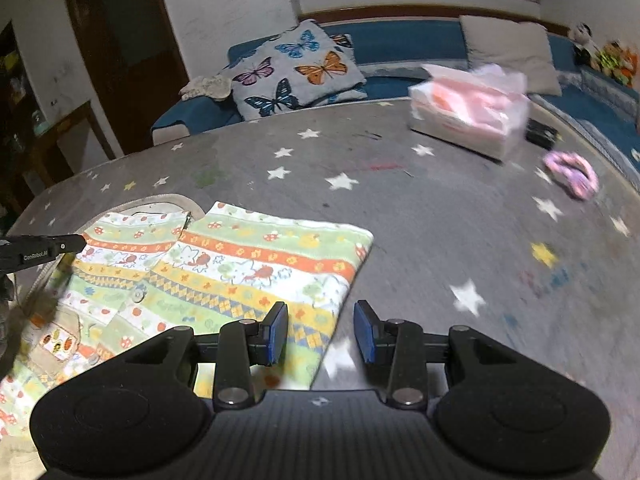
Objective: Fold clothes
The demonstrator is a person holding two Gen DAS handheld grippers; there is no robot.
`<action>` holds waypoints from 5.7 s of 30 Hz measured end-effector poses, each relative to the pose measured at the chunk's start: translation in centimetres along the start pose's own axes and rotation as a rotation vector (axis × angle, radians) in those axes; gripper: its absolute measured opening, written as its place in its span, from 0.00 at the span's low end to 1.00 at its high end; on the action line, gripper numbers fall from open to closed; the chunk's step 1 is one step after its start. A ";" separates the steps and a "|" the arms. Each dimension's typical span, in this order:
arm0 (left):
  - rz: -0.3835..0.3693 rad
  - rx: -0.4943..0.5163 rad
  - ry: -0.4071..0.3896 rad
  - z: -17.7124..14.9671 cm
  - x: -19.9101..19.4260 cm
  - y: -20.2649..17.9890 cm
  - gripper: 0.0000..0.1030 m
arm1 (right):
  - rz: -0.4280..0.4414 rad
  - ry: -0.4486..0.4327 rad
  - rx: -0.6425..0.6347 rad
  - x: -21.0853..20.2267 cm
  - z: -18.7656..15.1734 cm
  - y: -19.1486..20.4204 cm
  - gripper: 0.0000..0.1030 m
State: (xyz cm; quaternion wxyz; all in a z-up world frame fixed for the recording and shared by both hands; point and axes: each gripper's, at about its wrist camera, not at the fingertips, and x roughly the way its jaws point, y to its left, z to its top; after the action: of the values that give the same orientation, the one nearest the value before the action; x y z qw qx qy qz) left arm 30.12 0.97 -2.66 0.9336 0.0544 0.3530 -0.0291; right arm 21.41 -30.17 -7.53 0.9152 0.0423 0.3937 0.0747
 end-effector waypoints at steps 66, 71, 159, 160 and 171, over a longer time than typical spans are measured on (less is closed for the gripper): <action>0.298 -0.388 -0.067 -13.8 -14.5 19.5 0.03 | 0.277 -0.011 -0.536 -5.8 -10.8 21.2 0.67; 0.281 -0.403 -0.081 -13.3 -15.1 19.1 0.03 | 0.285 -0.034 -0.510 -5.9 -10.2 21.2 0.67; -0.428 0.139 -0.059 -8.6 -13.5 -10.9 0.38 | -0.301 -0.185 0.298 -17.5 -17.2 -10.5 0.64; -0.433 0.141 -0.061 -8.7 -13.6 -10.9 0.38 | -0.299 -0.182 0.302 -17.4 -17.2 -10.6 0.63; -0.430 0.179 -0.035 -10.3 -13.5 -11.3 0.38 | -0.296 -0.190 0.311 -17.2 -17.2 -10.6 0.40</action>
State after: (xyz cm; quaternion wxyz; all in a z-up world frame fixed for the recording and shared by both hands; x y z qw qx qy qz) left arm 12.22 -8.80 -2.30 0.9033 0.0600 0.3363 -0.2595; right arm -1.64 -43.21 -8.48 0.9316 0.1315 0.3145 -0.1264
